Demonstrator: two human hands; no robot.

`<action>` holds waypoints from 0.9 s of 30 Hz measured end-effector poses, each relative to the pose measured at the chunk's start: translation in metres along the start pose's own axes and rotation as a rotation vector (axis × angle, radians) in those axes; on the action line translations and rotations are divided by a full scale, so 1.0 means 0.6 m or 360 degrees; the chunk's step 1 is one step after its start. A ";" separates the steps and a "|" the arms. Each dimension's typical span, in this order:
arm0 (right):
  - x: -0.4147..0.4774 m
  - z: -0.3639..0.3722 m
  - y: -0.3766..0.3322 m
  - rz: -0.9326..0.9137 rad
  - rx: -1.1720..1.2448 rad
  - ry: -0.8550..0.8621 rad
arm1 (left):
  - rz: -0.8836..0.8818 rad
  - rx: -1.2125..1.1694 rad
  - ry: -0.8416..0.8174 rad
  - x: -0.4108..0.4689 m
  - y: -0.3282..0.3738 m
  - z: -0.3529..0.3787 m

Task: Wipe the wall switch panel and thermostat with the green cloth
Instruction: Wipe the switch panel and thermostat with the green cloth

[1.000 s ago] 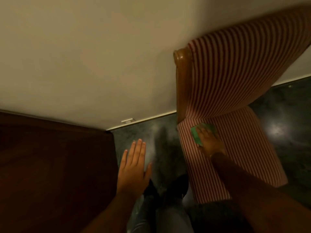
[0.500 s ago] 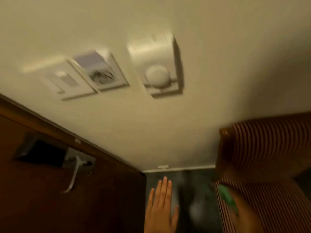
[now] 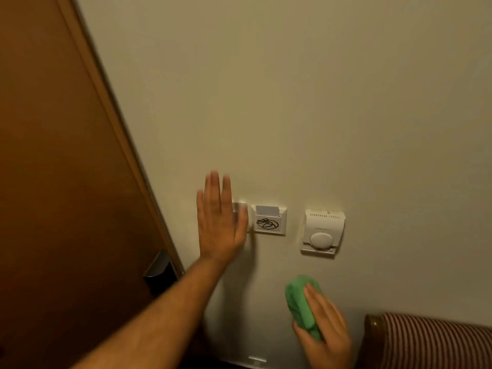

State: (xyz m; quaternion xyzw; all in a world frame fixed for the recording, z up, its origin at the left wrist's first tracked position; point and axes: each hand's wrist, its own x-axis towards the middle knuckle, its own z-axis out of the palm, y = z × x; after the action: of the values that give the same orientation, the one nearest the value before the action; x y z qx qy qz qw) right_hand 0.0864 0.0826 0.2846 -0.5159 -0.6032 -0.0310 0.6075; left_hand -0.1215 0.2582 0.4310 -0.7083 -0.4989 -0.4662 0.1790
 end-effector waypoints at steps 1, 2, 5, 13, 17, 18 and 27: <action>0.025 0.013 -0.006 -0.0036 -0.0004 -0.0102 | 0.0026 0.0008 0.0055 0.047 -0.008 -0.003; 0.056 0.025 -0.016 -0.0115 -0.0028 -0.0079 | 0.0088 0.0029 0.0095 0.081 -0.013 -0.005; 0.106 0.089 -0.042 -0.0168 -0.0060 -0.0009 | 0.0256 0.0072 0.0214 0.165 -0.031 0.006; 0.126 0.193 0.001 -0.0287 -0.0556 0.0072 | 0.0437 0.0173 0.0318 0.230 -0.048 0.045; 0.130 0.209 0.023 -0.0302 -0.0768 0.0109 | 0.0455 0.0194 0.0363 0.229 -0.054 0.053; 0.131 0.213 0.028 -0.0320 -0.0780 0.0104 | 0.0463 0.0186 0.0368 0.231 -0.055 0.052; 0.131 0.275 -0.009 -0.0275 -0.0469 0.0008 | 0.0475 0.0171 0.0399 0.230 -0.051 0.055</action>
State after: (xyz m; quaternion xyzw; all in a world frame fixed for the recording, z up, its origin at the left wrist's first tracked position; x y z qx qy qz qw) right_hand -0.0118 0.2356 0.3048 -0.5455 -0.6327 -0.1725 0.5219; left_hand -0.1230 0.3694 0.5239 -0.7002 -0.3863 -0.4918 0.3444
